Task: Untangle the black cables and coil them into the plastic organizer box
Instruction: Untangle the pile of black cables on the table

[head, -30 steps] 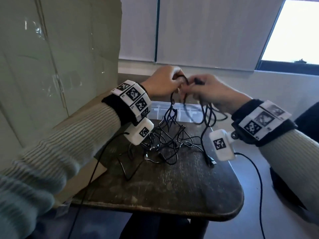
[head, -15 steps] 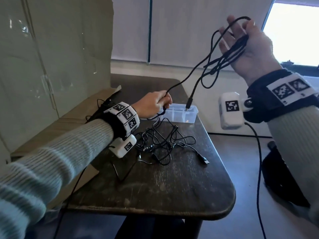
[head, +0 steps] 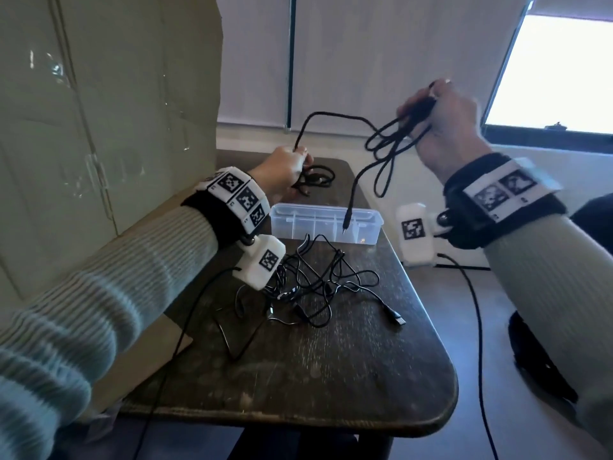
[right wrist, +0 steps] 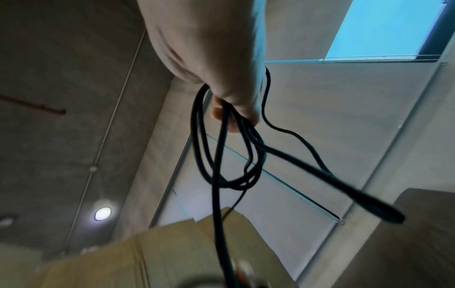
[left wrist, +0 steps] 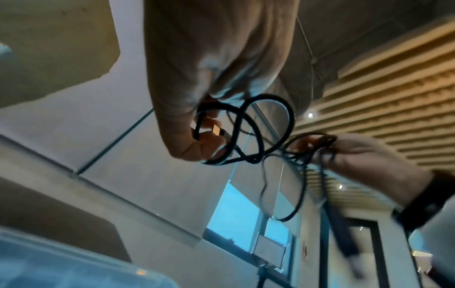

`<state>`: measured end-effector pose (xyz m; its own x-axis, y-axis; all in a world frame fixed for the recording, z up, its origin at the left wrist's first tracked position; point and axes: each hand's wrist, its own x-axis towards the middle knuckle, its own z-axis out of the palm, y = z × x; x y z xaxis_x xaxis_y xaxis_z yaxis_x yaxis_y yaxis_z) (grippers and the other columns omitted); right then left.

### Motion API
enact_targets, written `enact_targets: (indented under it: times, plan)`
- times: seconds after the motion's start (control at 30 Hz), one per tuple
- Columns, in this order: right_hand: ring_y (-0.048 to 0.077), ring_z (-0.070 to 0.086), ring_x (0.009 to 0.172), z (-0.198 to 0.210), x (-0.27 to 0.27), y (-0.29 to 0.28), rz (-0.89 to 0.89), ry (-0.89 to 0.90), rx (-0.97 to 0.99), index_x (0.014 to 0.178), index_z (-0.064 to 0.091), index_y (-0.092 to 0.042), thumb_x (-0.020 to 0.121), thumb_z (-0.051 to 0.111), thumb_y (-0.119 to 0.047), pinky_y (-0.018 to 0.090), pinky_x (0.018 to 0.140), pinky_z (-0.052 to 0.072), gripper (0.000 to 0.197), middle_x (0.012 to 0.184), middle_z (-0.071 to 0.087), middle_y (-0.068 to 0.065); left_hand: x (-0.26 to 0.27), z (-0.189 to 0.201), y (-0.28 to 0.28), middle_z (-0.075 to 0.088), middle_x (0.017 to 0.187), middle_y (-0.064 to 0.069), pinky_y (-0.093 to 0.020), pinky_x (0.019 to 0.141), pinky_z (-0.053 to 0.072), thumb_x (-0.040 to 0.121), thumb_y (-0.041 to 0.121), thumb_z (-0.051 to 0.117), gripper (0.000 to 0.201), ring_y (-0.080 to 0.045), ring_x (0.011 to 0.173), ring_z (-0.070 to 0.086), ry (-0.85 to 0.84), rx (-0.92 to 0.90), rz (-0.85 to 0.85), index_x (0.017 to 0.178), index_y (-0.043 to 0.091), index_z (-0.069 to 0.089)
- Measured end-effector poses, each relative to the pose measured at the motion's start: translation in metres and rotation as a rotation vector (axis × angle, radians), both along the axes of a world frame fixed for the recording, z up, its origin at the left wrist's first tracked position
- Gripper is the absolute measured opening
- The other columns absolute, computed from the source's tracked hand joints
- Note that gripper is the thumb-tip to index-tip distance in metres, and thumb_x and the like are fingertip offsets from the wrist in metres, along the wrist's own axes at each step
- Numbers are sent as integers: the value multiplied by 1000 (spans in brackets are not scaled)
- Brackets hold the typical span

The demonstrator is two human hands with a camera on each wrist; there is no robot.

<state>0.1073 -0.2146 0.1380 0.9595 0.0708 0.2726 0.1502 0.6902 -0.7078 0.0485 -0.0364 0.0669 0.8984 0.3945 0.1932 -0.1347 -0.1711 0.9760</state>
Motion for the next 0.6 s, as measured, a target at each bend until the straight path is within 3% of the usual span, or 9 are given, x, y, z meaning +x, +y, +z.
enact_targets:
  times: [0.13, 0.2, 0.27, 0.33, 0.37, 0.4, 0.5, 0.53, 0.6]
  plan:
    - [24, 66, 68, -26, -12, 35, 66, -88, -270, 93, 41, -5, 103, 43, -19, 40, 72, 60, 18, 74, 51, 5, -11, 15, -20, 54, 89, -11, -33, 72, 49, 99, 45, 37, 41, -22, 77, 54, -6, -225, -276, 94, 8, 53]
    - [25, 70, 68, -35, -16, 46, 139, -83, -328, 100, 41, -2, 103, 44, -19, 41, 66, 61, 18, 63, 62, 6, -14, 14, -20, 58, 99, -11, -34, 77, 47, 93, 52, 43, 45, -24, 85, 56, -37, -84, -421, 101, 11, 58]
    - [26, 71, 67, -38, -21, 51, 228, -26, -297, 95, 43, -3, 102, 44, -14, 42, 61, 60, 14, 50, 64, 6, -13, 6, -19, 65, 102, -3, -19, 72, 51, 85, 50, 61, 45, -8, 84, 66, -4, 206, -411, 111, 13, 59]
    - [31, 73, 75, -39, -26, 51, 343, 4, -269, 92, 45, -4, 101, 45, -11, 42, 63, 60, 11, 54, 66, 11, -6, -4, -12, 66, 112, 1, -11, 74, 51, 57, 54, 85, 98, 1, 96, 65, -41, 356, -292, 132, 8, 43]
    - [32, 73, 79, -39, -28, 49, 402, 3, -259, 90, 46, -4, 101, 44, -10, 41, 63, 60, 13, 58, 66, 14, -2, -7, -7, 65, 114, 1, -15, 82, 52, 45, 53, 90, 117, -3, 103, 64, -64, 362, -260, 137, 4, 36]
    - [34, 72, 83, -40, -29, 48, 454, -3, -250, 88, 48, -3, 101, 44, -9, 40, 64, 60, 15, 62, 66, 15, 0, -9, -4, 67, 114, -3, -24, 90, 53, 43, 48, 93, 117, -8, 105, 64, -80, 372, -269, 135, 2, 38]
    - [37, 69, 100, -41, -32, 44, 547, -40, -310, 89, 51, -1, 101, 44, -11, 40, 77, 60, 17, 77, 63, 15, -4, -8, -6, 69, 99, -20, -41, 89, 55, 66, 22, 87, 56, -25, 89, 68, -50, 449, -360, 109, -2, 61]
    - [38, 68, 103, -40, -32, 42, 560, -48, -329, 92, 50, -1, 101, 45, -12, 41, 78, 59, 16, 79, 61, 13, -5, -8, -9, 69, 89, -21, -41, 80, 55, 71, 20, 83, 42, -24, 78, 66, -39, 471, -354, 101, -2, 64]
    - [40, 65, 108, -36, -29, 39, 565, -53, -346, 97, 48, -1, 101, 46, -14, 44, 82, 58, 14, 81, 58, 11, -5, -9, -10, 65, 71, -10, -32, 60, 50, 79, 23, 74, 26, -14, 60, 60, -7, 482, -284, 92, 1, 66]
